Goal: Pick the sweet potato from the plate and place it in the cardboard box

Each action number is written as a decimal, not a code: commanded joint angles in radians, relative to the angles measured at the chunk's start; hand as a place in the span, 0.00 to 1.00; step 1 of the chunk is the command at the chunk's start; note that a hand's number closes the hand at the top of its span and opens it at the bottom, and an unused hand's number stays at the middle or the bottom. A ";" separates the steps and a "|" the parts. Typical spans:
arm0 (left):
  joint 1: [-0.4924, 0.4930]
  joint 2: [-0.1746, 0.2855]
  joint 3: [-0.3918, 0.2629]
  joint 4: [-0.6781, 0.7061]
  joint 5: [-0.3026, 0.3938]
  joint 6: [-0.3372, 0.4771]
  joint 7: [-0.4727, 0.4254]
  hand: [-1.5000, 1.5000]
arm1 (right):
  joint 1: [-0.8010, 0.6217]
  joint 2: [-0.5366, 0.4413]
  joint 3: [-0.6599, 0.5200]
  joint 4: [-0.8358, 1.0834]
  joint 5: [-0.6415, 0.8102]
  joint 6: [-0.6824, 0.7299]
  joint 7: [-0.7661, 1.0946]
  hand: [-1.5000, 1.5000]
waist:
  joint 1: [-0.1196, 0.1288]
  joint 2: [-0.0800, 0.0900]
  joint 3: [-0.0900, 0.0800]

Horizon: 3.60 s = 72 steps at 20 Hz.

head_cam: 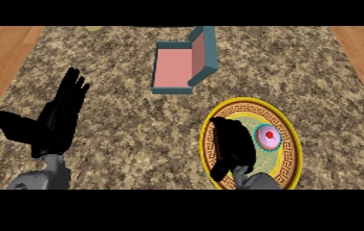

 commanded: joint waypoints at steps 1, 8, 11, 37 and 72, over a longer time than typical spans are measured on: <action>-0.036 0.001 0.026 0.100 0.001 -0.015 -0.072 0.50 | 0.039 -0.054 0.007 -0.019 0.003 0.018 -0.078 1.00 | -0.004 0.003 0.001; 0.023 0.008 0.017 -0.031 0.010 -0.013 0.020 0.50 | -0.019 -0.021 0.057 -0.020 0.131 0.014 -0.050 1.00 | 0.000 0.002 0.001; 0.052 0.009 0.024 0.039 0.012 -0.051 -0.071 0.50 | 0.057 -0.082 0.085 -0.090 0.167 -0.035 -0.082 1.00 | -0.003 0.002 0.001; -0.166 -0.056 -0.137 0.074 -0.024 -0.070 0.030 0.50 | -1.046 0.007 0.031 0.411 -0.046 -0.326 0.595 1.00 | 0.259 0.039 -0.006; -0.152 -0.031 -0.069 0.059 -0.014 -0.041 0.021 0.50 | -1.213 0.007 -0.189 1.184 -0.055 -0.351 0.600 1.00 | 0.154 0.043 -0.003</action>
